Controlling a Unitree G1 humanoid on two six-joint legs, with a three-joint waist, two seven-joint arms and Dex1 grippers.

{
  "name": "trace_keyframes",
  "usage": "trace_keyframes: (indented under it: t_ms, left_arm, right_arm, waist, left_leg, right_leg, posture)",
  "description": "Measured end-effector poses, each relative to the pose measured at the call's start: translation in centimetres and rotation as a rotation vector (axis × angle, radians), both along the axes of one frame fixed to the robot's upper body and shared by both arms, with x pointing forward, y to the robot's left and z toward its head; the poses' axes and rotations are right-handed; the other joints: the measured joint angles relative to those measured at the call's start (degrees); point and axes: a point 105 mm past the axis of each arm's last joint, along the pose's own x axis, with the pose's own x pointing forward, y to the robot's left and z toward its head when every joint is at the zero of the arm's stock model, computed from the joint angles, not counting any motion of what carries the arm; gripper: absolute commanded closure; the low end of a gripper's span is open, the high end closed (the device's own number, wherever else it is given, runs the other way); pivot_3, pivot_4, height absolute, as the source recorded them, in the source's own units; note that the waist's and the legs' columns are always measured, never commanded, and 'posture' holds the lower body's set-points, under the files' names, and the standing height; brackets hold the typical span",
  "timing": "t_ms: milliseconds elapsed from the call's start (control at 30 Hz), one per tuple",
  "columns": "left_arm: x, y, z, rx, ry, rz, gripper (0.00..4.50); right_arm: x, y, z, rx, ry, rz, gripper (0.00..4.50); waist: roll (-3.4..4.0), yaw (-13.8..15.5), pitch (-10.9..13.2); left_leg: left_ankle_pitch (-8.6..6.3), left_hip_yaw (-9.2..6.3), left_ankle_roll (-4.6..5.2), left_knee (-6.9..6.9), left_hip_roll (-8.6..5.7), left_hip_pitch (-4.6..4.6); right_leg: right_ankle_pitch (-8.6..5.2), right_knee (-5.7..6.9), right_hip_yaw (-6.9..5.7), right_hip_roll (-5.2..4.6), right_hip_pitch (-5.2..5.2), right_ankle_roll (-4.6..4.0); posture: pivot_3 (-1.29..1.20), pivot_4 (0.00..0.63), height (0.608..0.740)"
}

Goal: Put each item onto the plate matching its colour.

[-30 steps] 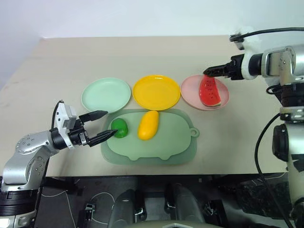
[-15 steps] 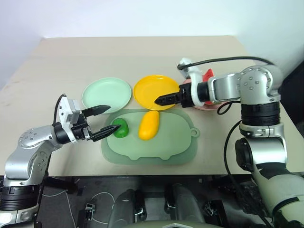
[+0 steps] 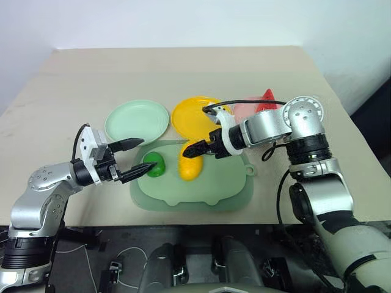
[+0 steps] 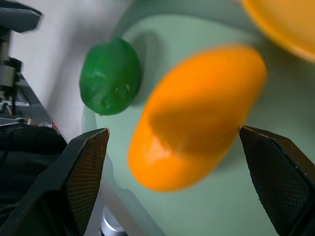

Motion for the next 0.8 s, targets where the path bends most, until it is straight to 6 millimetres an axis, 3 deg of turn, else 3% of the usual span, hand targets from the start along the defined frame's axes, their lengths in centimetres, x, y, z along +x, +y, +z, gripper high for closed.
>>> trace_keyframes:
  t_ms: [200,500,667,800]
  left_arm:
    - [-0.3,0.5,-1.0,0.014,0.015,0.006,0.0]
    - [-0.4,0.9,-1.4,0.013,0.019,0.02,0.0]
    - [-0.4,1.0,-1.3,0.012,0.013,0.025,0.0]
    - [-0.4,1.0,-1.3,0.012,0.012,0.027,0.0]
  right_arm:
    - [0.2,1.5,-0.8,-0.023,0.033,-0.081,0.03]
    - [-0.2,1.2,-2.0,-0.212,-0.106,-0.035,0.03]
    - [-0.3,1.3,-2.2,-0.23,-0.157,-0.007,1.17]
    - [-0.4,1.3,-2.2,-0.226,-0.178,0.005,1.31]
  waist:
    - [-0.01,-0.1,0.0]
    - [-0.01,-0.1,0.0]
    - [-0.01,0.0,0.0]
    - [-0.01,-0.1,0.0]
  left_leg:
    - [0.0,0.0,0.0,0.02,0.02,0.03]
    - [-0.01,-0.02,0.0,0.02,0.03,0.02]
    - [-0.01,-0.01,-0.01,0.02,0.02,0.02]
    - [-0.01,-0.01,-0.01,0.02,0.02,0.02]
  right_leg:
    - [-0.01,0.06,0.0,0.03,0.01,0.01]
    - [-0.02,0.07,0.03,0.02,0.0,0.02]
    - [-0.02,0.05,0.03,0.02,0.0,0.02]
    - [-0.02,0.05,0.03,0.02,-0.01,0.02]
  posture:
    - [0.0,0.15,0.696]
    - [0.0,0.15,0.696]
    - [0.0,0.15,0.696]
    - [0.0,0.15,0.696]
